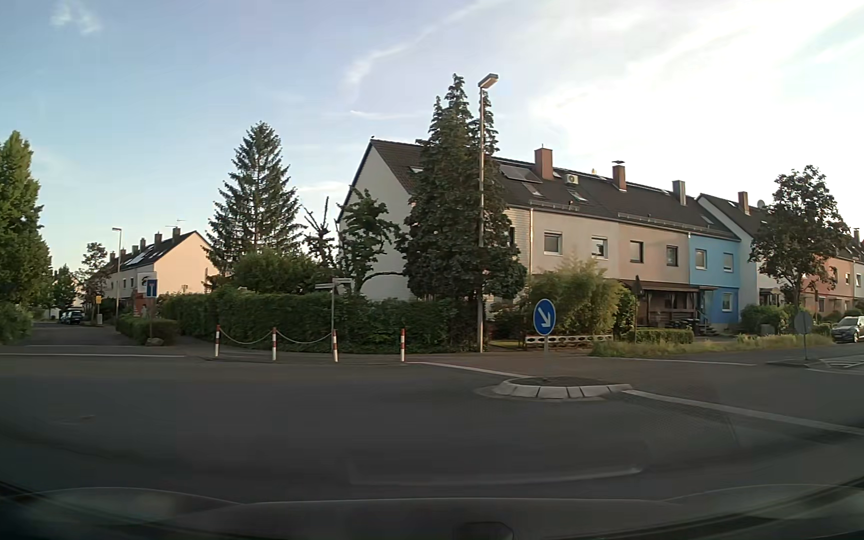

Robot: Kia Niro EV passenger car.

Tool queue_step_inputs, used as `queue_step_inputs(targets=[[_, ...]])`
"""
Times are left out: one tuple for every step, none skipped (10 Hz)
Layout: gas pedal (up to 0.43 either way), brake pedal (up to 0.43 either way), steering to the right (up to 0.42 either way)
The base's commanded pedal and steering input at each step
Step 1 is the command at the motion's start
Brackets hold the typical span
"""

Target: Follow the waypoints while adhering to traffic rules and regulations

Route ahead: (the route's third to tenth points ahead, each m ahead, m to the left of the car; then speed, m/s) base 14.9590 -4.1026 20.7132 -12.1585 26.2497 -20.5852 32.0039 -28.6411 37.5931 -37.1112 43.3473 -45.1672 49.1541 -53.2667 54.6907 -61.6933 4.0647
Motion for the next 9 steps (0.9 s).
queue_step_inputs(targets=[[0.079, 0.000, 0.378], [0.079, 0.000, 0.382], [0.079, 0.000, 0.391], [0.079, 0.000, 0.401], [0.079, 0.000, 0.404], [0.087, 0.000, 0.404], [0.087, 0.000, 0.403], [0.087, 0.000, 0.403], [0.087, 0.000, 0.401]])
